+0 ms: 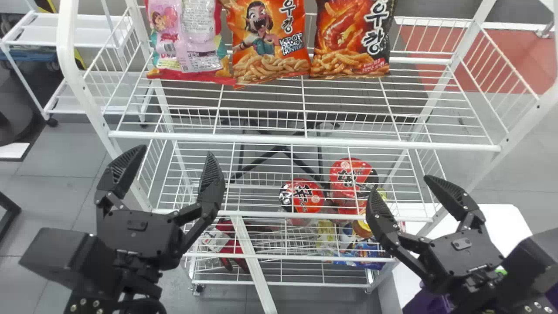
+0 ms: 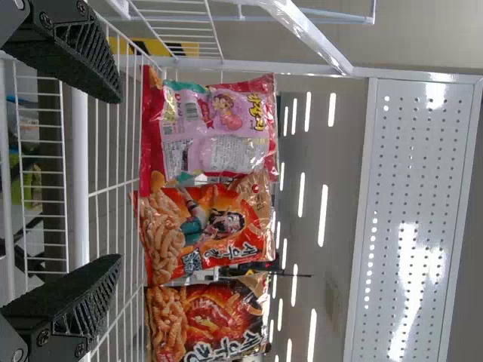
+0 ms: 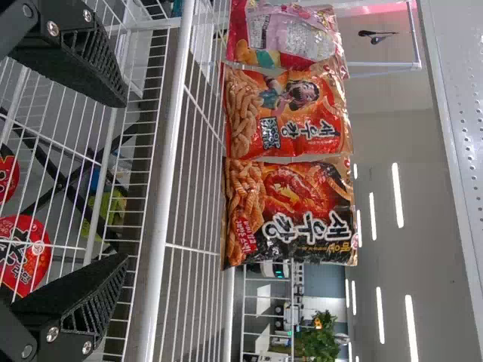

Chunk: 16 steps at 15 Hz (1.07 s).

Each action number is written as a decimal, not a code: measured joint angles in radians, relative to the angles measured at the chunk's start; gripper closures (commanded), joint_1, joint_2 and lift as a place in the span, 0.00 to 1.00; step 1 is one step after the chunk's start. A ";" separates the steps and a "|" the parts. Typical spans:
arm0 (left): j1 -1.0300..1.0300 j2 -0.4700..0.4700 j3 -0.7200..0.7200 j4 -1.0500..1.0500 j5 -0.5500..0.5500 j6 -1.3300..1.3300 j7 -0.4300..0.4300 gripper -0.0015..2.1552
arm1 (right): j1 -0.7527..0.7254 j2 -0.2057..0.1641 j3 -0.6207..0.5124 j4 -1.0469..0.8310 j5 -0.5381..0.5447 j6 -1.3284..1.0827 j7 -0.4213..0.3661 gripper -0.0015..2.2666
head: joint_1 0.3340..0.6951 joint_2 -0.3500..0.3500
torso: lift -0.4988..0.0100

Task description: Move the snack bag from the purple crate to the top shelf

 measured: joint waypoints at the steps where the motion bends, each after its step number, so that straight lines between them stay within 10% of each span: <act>1: 0.000 0.000 0.000 0.000 0.000 0.000 0.000 0.03 | 0.000 0.000 0.000 0.000 0.000 -0.001 0.000 0.05 | 1.00 0.43 | 0.63; 16: 0.006 0.002 -0.003 -0.004 0.001 -0.015 0.000 0.03 | 0.003 -0.003 -0.001 -0.001 -0.001 -0.005 0.008 0.05 | 1.00 0.43 | 0.51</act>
